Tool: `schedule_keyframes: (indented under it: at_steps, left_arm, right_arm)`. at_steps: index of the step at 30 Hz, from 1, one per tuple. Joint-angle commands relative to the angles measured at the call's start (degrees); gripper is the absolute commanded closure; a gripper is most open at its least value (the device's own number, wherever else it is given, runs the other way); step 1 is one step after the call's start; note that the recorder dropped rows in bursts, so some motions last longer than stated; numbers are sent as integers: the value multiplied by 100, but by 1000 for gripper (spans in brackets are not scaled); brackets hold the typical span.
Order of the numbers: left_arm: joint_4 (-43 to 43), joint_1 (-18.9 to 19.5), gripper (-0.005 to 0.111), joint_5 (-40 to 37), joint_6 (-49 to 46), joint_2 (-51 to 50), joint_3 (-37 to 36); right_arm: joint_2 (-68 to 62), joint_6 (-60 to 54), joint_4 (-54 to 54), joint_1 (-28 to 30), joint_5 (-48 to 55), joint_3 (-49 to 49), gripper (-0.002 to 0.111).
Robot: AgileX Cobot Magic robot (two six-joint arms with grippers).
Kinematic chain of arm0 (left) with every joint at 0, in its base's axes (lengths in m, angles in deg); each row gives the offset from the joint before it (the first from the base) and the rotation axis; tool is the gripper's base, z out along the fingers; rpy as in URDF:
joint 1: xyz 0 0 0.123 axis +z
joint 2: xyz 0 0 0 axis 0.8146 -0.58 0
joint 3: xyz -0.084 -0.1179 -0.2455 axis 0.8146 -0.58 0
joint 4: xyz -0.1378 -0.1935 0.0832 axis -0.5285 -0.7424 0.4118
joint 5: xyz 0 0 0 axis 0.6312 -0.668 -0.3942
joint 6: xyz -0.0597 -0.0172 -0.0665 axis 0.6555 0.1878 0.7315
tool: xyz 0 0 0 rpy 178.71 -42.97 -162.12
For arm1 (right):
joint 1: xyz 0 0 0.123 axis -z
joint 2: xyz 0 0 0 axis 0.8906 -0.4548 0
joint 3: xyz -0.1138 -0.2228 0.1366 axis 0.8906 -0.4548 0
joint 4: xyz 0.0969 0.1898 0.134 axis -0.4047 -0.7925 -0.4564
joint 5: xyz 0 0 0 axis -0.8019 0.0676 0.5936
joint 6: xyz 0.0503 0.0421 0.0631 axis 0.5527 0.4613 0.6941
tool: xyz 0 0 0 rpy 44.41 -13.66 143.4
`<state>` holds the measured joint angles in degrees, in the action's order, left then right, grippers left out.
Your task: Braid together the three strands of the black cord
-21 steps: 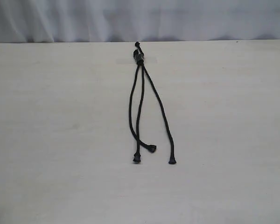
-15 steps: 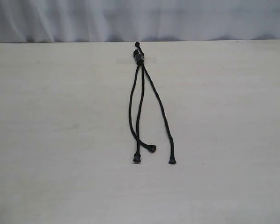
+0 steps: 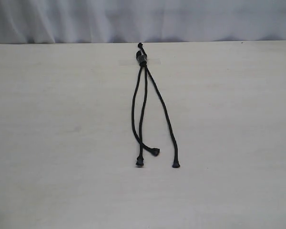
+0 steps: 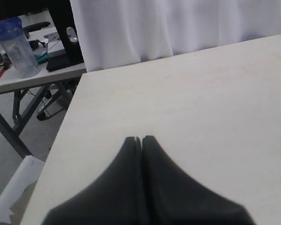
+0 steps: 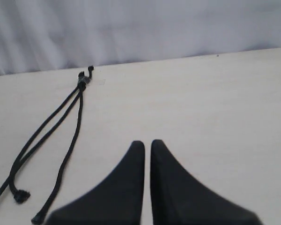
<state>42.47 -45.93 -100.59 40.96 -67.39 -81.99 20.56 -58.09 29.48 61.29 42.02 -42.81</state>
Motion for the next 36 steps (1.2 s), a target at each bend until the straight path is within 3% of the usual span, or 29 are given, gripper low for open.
schedule_keyframes:
  at_steps: [1,7,11,13,16,17,18,20,23,26,29,32,34,36]
  left_arm:
    - [286,8,107,379,-24,13,-11]
    - [2546,8,107,757,-24,13,-11]
    - [4882,8,107,1071,-24,13,-1]
    - [5372,8,107,1165,-24,13,-1]
    - [4888,8,107,1890,90,13,-1]
    - [4376,8,107,2614,200,13,-1]
    - [3567,8,107,3390,952,13,-1]
    - [2920,8,107,4168,1981,13,-1]
    - [2655,8,107,5257,3084,13,-1]
    - [2717,8,107,5282,3978,13,-1]
    - [2759,8,107,4720,6362,13,-1]
    - [2962,8,107,3020,7791,13,-1]
    - [2890,8,107,1852,7883,13,61]
    - [2890,-6,107,1296,7883,-55,209]
  right_arm:
    - [29,26,21,17,-804,-20,104]
    - [29,26,21,17,-1013,-20,104]
    - [29,100,-388,17,-1558,-20,104]
    - [29,100,-388,17,-1659,-20,104]
    - [29,100,-388,17,-1863,-20,104]
    - [29,56,-388,17,-1882,-20,104]
    - [29,61,-388,17,-1894,-20,104]
    - [29,61,-388,17,-1939,-20,104]
    - [-25,61,-362,17,-1761,71,104]
    - [-550,1,62,17,-1176,559,104]
    - [-1458,1,453,17,-605,1236,104]
    - [-2706,1,474,17,239,2112,104]
    - [-3466,1,474,17,500,2572,104]
    - [-4011,1,431,17,528,2846,104]
